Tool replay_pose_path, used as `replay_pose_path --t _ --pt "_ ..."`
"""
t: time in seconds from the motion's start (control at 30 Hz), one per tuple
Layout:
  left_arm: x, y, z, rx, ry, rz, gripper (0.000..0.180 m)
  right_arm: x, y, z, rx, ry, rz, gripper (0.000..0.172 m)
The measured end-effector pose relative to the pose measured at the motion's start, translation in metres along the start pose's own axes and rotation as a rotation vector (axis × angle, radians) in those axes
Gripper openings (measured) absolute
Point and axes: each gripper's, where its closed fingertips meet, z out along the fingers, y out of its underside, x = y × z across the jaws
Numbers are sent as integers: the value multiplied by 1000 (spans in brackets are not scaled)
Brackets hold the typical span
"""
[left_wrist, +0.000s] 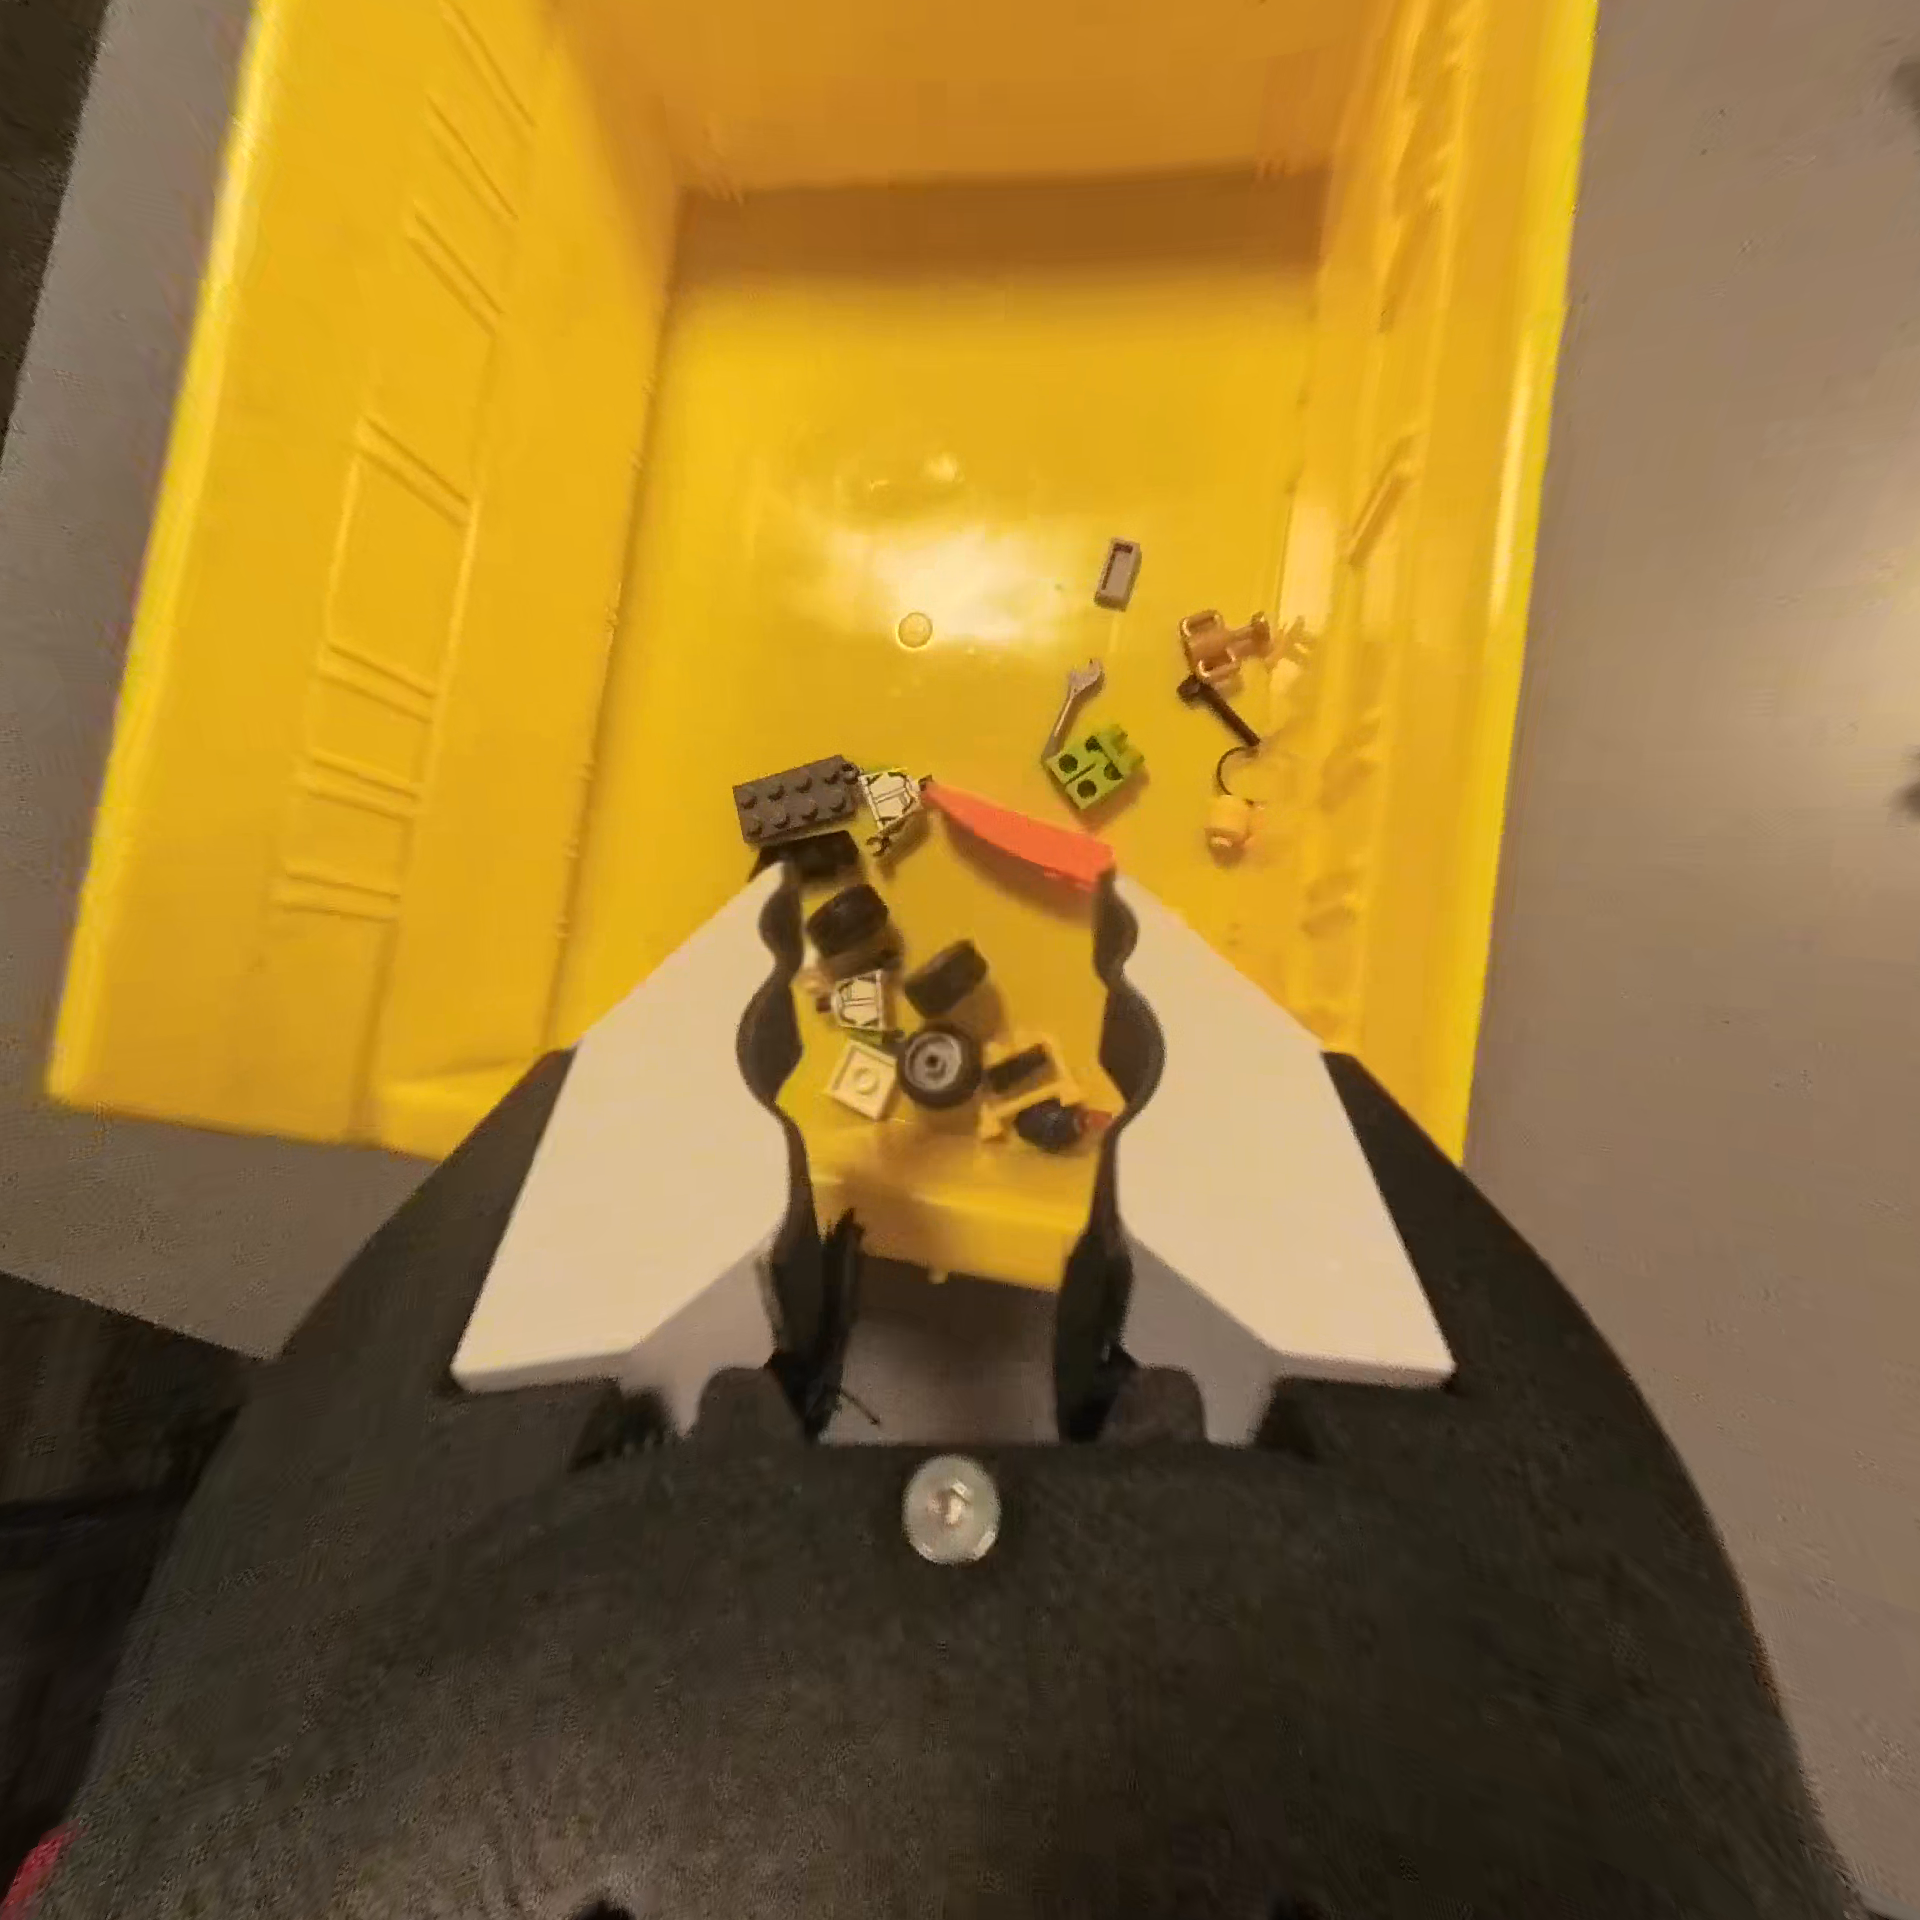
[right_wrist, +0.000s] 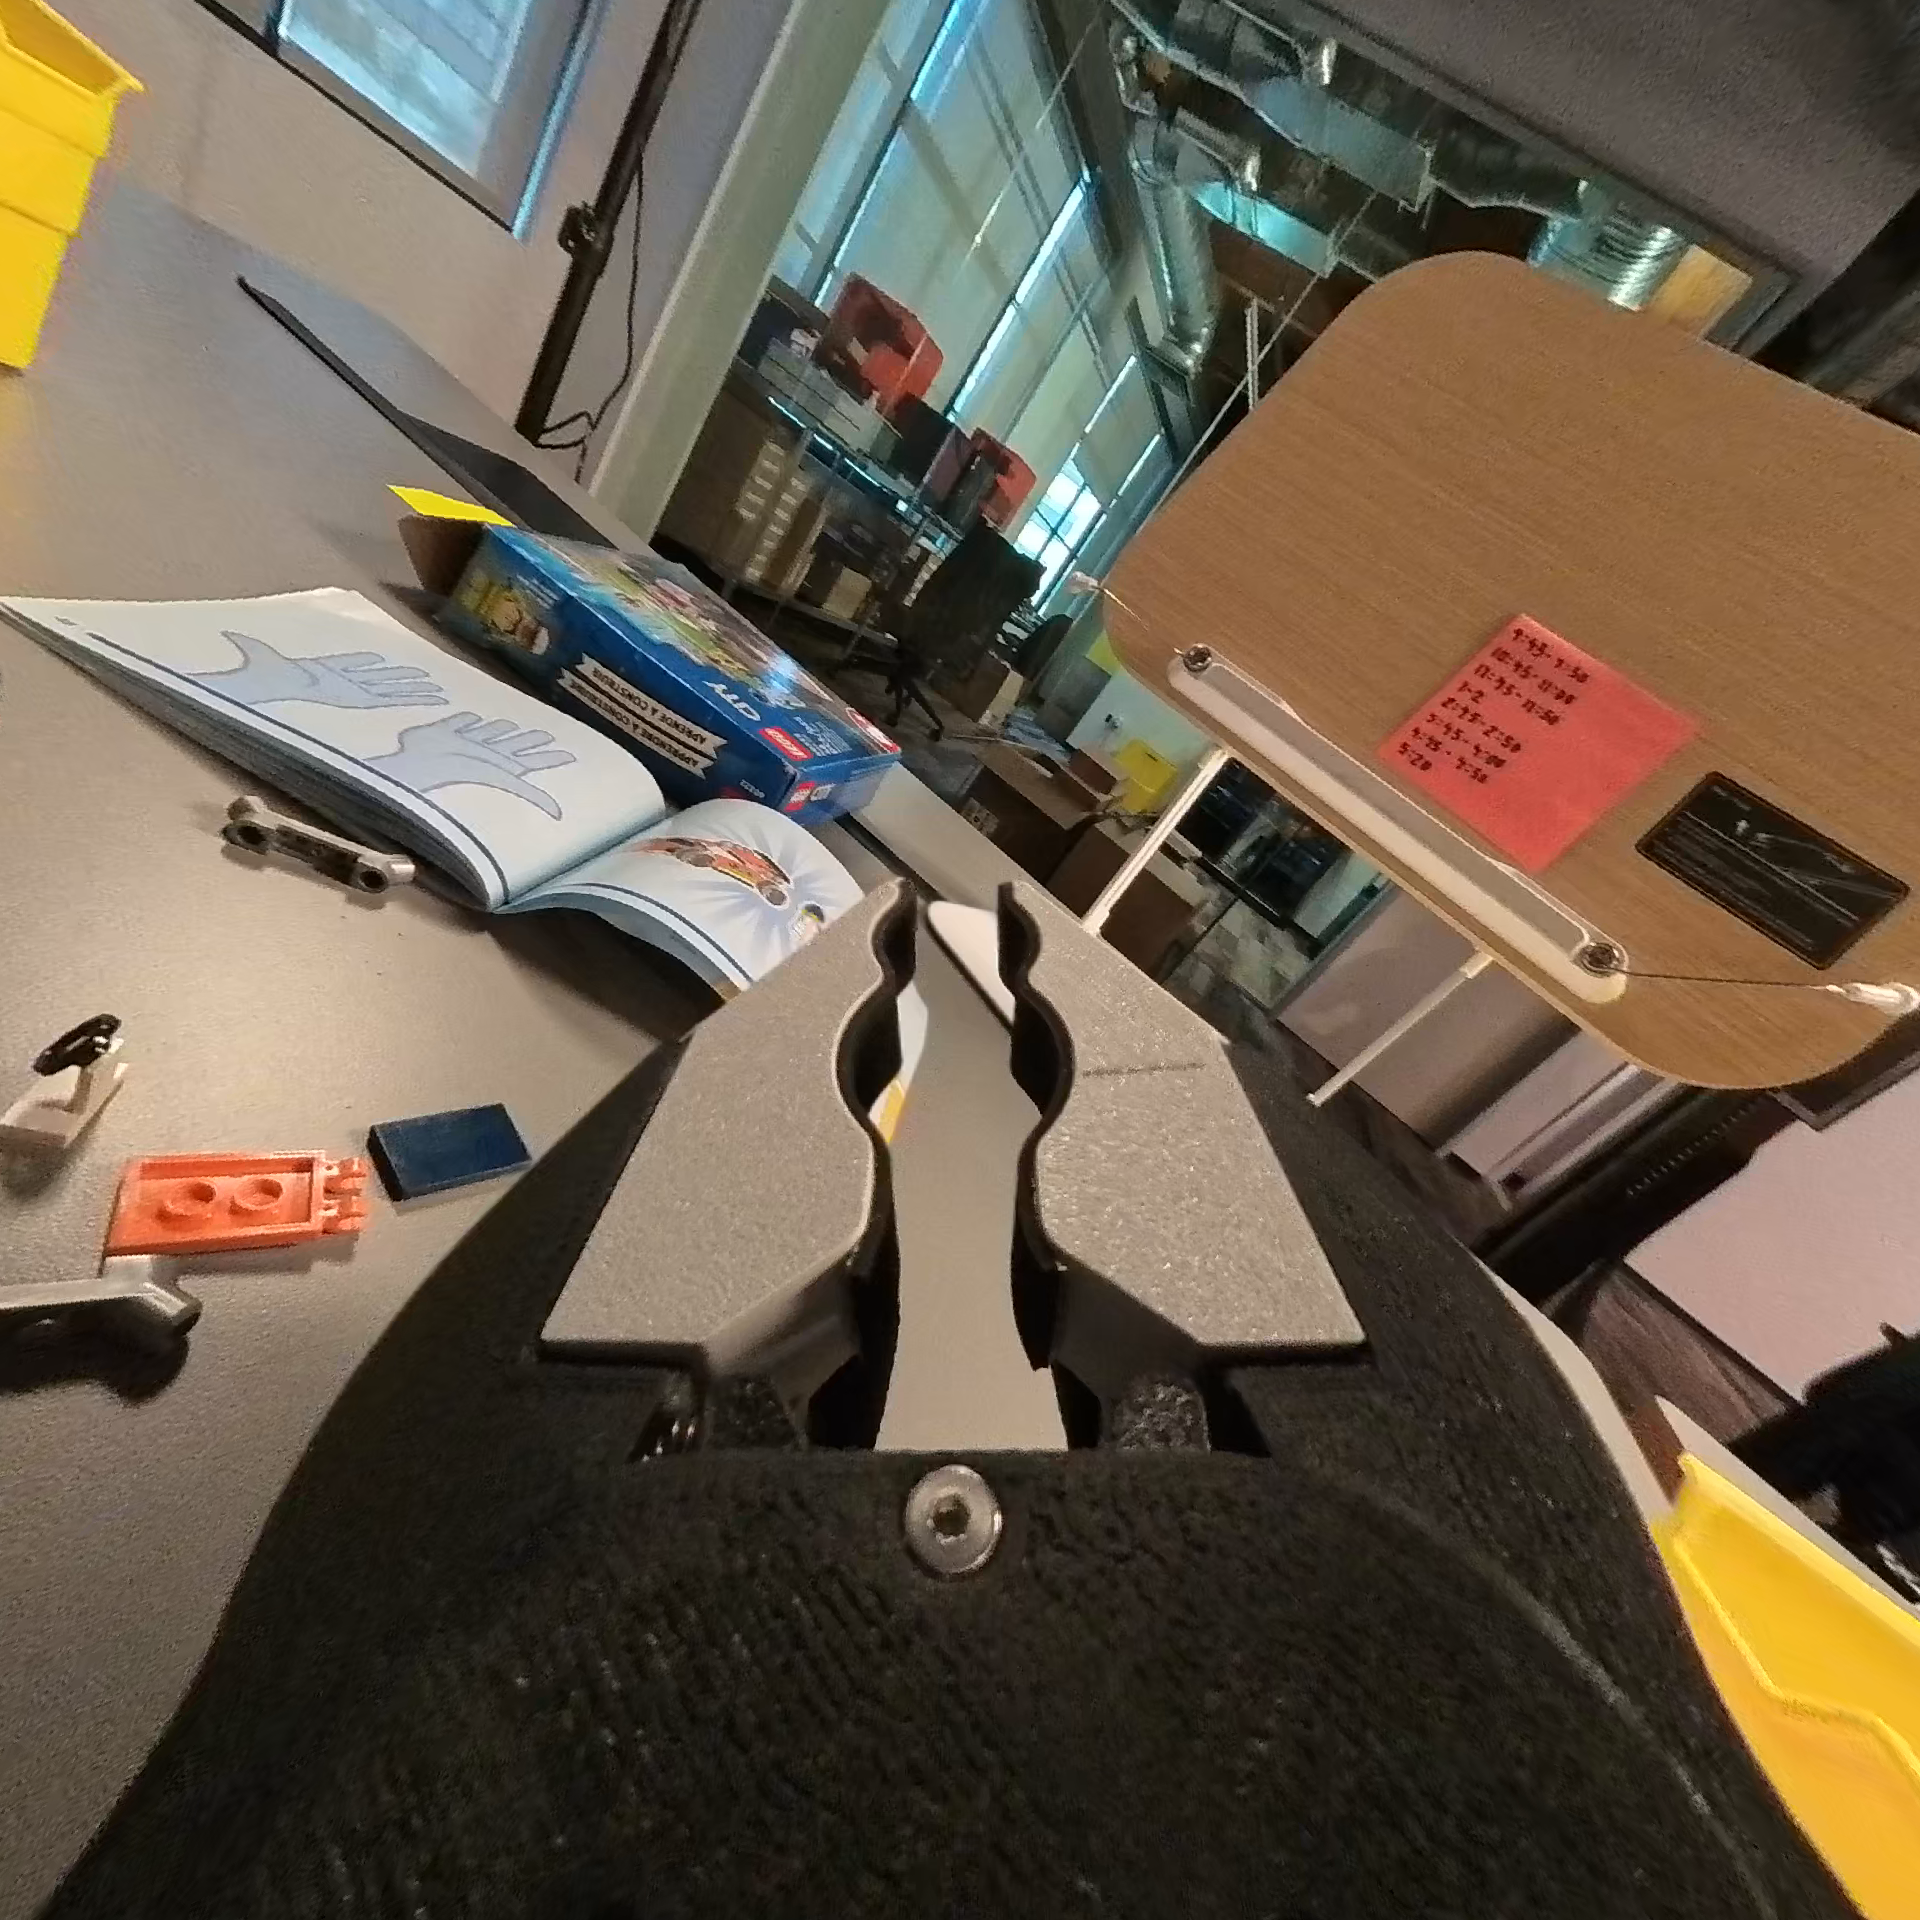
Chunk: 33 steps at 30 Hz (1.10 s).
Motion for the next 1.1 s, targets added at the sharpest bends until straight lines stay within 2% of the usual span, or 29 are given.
replay_pose_path --t 0.07,0.13,0.2,0.23,0.27,0.3,0.4,0.43,0.5,0.6,0.7,0.8,0.9,1.1 --pt "-3 -13 -13 79 -44 -14 62 5 2 -2 -10 27 8 14" --pt "0 -36 -37 224 -105 12 65 9 2 -5 -10 50 24 13" --pt "21 -55 -67 334 -117 87 61 10 1 -8 -5 54 31 13" --pt "41 -63 -79 390 -72 135 57 9 0 -8 -5 53 30 13" --pt "69 -69 -88 446 23 186 53 9 0 -9 -5 52 28 13" --pt "105 -73 -97 496 180 239 49 8 0 -9 -2 49 26 13" --pt "224 -60 -127 587 765 380 43 5 -2 -10 8 34 31 14" --pt "254 -48 -132 575 898 427 42 5 -3 -11 11 31 33 13" --pt "300 -19 -126 468 1026 537 42 5 -4 -12 16 31 42 13" --pt "341 15 -118 393 1060 721 42 7 -4 -13 18 36 50 13" --pt "361 33 -99 318 1031 824 41 6 -5 -13 23 32 53 13" --pt "373 39 -85 270 1045 831 41 6 -6 -13 29 27 60 13" --pt "377 46 -73 230 1031 851 33 7 -6 -14 33 27 67 13" --pt "383 53 -63 193 1025 840 34 5 -7 -13 36 18 66 13"
